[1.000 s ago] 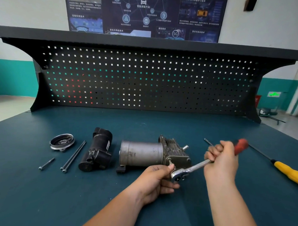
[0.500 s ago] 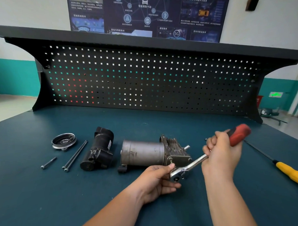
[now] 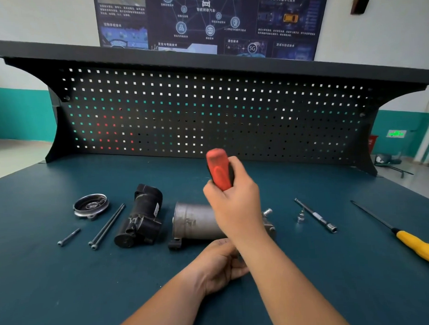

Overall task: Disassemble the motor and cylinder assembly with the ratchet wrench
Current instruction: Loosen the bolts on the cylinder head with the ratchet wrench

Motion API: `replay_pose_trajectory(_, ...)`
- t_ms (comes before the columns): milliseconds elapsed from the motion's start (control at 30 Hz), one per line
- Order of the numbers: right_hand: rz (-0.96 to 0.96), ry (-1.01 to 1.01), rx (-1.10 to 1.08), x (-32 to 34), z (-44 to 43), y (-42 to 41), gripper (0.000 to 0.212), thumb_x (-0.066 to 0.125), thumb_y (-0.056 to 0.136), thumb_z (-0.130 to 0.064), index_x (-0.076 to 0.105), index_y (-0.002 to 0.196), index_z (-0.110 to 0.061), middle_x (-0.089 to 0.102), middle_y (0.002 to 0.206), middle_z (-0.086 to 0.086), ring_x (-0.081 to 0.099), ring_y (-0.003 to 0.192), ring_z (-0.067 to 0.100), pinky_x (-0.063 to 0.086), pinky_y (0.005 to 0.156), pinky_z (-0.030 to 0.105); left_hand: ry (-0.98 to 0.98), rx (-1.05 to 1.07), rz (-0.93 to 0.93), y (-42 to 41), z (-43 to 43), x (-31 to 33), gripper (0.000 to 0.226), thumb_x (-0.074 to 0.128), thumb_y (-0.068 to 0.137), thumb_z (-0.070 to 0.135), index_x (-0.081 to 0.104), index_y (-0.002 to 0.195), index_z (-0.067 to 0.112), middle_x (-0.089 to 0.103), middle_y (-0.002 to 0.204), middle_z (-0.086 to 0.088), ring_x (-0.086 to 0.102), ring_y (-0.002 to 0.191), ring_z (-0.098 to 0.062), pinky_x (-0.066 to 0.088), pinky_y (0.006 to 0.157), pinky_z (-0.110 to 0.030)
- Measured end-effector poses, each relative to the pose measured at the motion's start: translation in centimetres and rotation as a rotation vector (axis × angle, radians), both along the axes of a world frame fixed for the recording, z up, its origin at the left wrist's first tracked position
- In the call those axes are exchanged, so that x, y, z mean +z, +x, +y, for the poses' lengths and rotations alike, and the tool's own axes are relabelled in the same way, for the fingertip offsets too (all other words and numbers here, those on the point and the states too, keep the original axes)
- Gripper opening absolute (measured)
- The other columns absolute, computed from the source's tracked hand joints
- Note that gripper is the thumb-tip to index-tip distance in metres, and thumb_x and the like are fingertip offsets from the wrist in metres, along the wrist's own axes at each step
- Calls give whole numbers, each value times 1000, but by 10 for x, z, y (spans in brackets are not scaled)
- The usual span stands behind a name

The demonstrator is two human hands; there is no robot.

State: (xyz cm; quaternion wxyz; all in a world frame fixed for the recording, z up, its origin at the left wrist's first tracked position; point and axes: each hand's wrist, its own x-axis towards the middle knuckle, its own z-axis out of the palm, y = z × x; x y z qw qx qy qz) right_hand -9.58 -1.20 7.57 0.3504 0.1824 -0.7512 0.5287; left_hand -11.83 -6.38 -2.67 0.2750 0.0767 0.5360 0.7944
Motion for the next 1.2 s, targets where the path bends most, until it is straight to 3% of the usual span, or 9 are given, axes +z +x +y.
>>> replay_pose_trajectory(167, -37, -110, -40, 3, 10, -3, 19, 50, 67, -18, 37, 63, -31, 31, 49, -11, 25, 47, 8, 23, 45, 20, -45, 0, 28, 2, 2, 1, 48, 48, 96, 13, 73, 56, 20, 70, 65, 3, 68, 59, -8, 51, 62, -21)
replay_pose_trajectory(267, -19, -172, -42, 0, 14, 1, 18, 52, 67, -16, 38, 64, -28, 32, 50, -11, 25, 46, 6, 25, 45, 18, -44, -3, 38, 2, 1, 2, 43, 51, 95, 16, 72, 58, 15, 70, 63, 2, 68, 56, -9, 52, 55, -18)
replay_pose_trajectory(367, -39, -289, -58, 1, 23, 0, 15, 54, 67, -15, 41, 66, -23, 31, 52, -9, 28, 48, 9, 28, 45, 22, -32, 16, 31, 3, 2, 3, 22, 54, 93, 21, 63, 77, 10, 70, 69, -3, 67, 52, -12, 49, 43, -15)
replay_pose_trajectory(467, -96, -503, -81, 3, 37, -3, 18, 56, 68, -14, 49, 63, -30, 35, 55, -2, 31, 48, 15, 28, 45, 25, -19, 25, 17, 4, 2, 5, 27, 63, 78, 29, 56, 89, 5, 62, 78, -10, 69, 54, -14, 46, 37, -15)
replay_pose_trajectory(633, -69, -983, -66, -8, 68, 1, 29, 47, 85, 5, 41, 75, -21, 37, 43, -13, 31, 36, 2, 23, 34, 16, -21, 12, 34, 6, 2, 6, 20, 62, 77, 29, 59, 76, 10, 68, 62, -3, 67, 49, -14, 44, 36, -15)
replay_pose_trajectory(800, -96, -1341, -110, -40, 95, 6, 23, 42, 88, -4, 33, 74, -20, 33, 45, -12, 30, 38, 5, 21, 36, 17, -23, 15, 48, 5, 2, 6, 23, 65, 70, 32, 59, 75, 10, 67, 64, -5, 67, 48, -15, 43, 35, -15)
replay_pose_trajectory(900, -187, -1516, -108, -62, 104, 7, 25, 41, 90, -9, 30, 70, -19, 30, 50, -10, 29, 38, 5, 23, 36, 17, -13, 21, 44, 4, 3, 5, 19, 64, 77, 28, 60, 71, 11, 68, 66, -6, 67, 48, -15, 44, 35, -16)
replay_pose_trajectory(1000, -175, -1519, -118, -64, 105, 6, 26, 41, 89, -9, 30, 68, -19, 31, 47, -11, 29, 36, 5, 23, 36, 16, -21, 21, 46, 4, 3, 3, 22, 58, 88, 23, 60, 70, 11, 69, 65, -5, 67, 48, -15, 44, 35, -16)
replay_pose_trajectory(1200, -31, -1219, -129, -36, 90, 5, 25, 42, 87, 0, 33, 75, -20, 35, 43, -12, 31, 37, 4, 23, 36, 18, -17, 0, 44, 4, 2, 6, 18, 61, 83, 26, 62, 77, 9, 70, 64, -4, 69, 52, -16, 46, 37, -16)
